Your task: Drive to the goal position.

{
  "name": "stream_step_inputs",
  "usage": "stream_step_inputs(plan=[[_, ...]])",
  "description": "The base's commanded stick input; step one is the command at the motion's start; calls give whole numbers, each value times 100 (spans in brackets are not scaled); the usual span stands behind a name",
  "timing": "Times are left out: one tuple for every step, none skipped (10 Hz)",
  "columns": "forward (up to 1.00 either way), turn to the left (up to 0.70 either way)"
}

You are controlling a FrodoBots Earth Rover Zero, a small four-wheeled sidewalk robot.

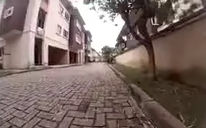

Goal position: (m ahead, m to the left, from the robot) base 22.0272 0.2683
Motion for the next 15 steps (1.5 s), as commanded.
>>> stream_step_inputs(plan=[[50,0],[50,0],[50,0],[50,0],[50,0],[50,0],[50,0],[50,0],[50,0],[50,0],[50,0],[50,0],[50,0],[50,0],[50,0]])
